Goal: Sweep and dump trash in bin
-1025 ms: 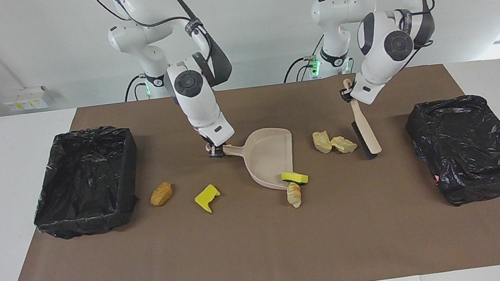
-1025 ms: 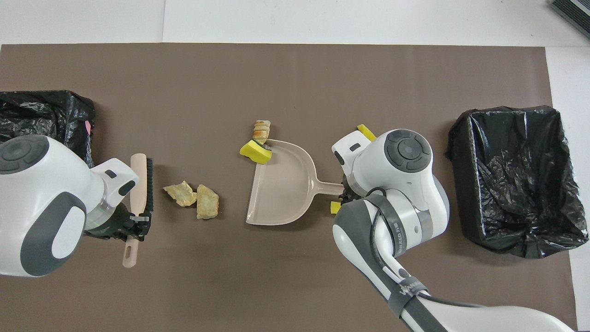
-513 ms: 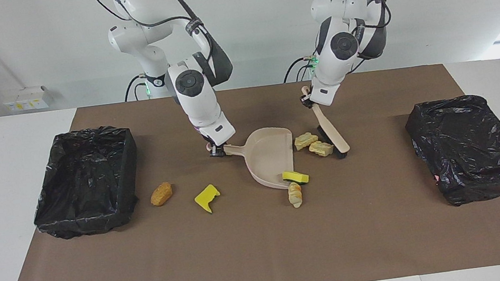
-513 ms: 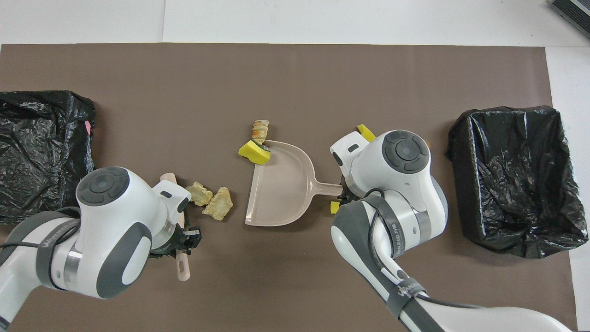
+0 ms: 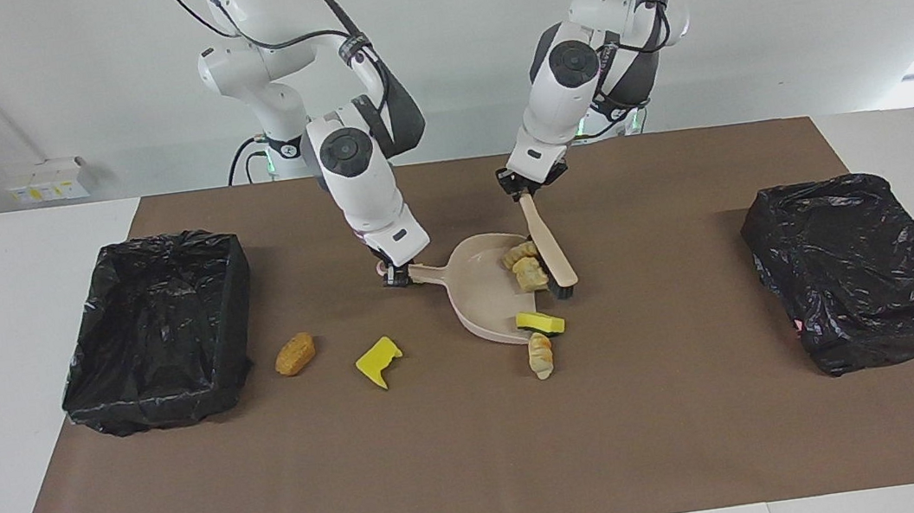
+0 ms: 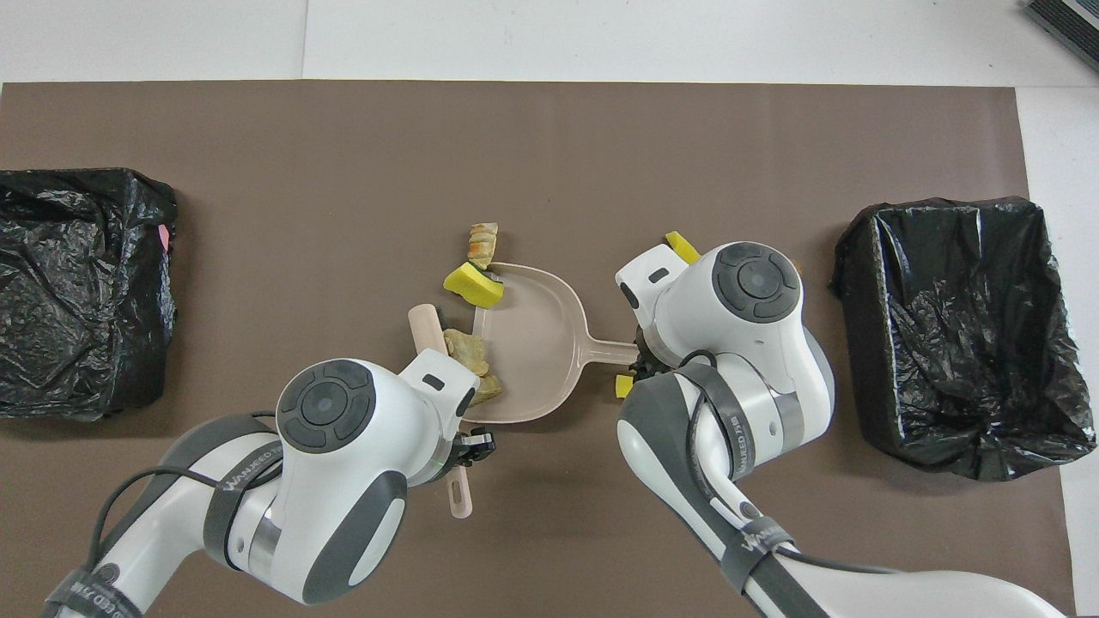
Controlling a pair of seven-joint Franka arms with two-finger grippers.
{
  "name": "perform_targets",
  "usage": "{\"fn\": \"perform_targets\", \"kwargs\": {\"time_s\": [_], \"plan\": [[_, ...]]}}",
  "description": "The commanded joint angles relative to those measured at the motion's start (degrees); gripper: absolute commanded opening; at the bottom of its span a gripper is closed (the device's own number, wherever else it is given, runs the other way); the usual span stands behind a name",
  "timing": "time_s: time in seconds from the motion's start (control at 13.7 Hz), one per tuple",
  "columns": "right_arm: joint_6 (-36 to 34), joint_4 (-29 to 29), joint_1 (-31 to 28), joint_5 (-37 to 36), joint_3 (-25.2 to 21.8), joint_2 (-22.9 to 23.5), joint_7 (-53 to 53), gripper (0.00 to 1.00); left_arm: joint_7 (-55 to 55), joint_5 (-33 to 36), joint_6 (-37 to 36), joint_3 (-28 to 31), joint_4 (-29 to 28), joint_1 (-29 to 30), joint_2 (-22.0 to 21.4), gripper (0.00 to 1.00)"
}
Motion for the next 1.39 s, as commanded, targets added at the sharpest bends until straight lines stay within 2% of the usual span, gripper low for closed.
{"fn": "perform_targets", "kwargs": {"time_s": [0.0,0.29,0.73,0.88,1.1,1.32], "plan": [[0.9,-0.8,-0.3,1.8,0.4,-0.5,-1.6,0.00,2.2,-1.0,-3.0,0.8,4.5,-0.2,1.9,0.00],[0.9,-0.8,-0.3,1.8,0.3,-0.5,-1.6,0.00,4.5,0.6,-6.6,1.4,10.6,2.6,1.9,0.00],[1.0,-0.8,-0.3,1.8,0.3,-0.5,-1.7,0.00,41.9,14.3,-6.0,1.4,16.5,12.1,7.9,0.00],[1.4,-0.8,-0.2,1.8,0.3,-0.5,-1.9,0.00,45.1,18.5,-5.4,1.4,19.3,12.5,12.3,0.00],[1.9,-0.8,0.3,1.8,0.3,-0.5,-2.0,0.00,52.1,21.9,-3.4,1.4,22.5,13.9,16.1,0.00],[1.9,-0.8,0.3,1.8,0.3,-0.5,-2.0,0.00,52.5,24.0,-0.4,1.3,23.4,13.3,19.4,0.00]]}}
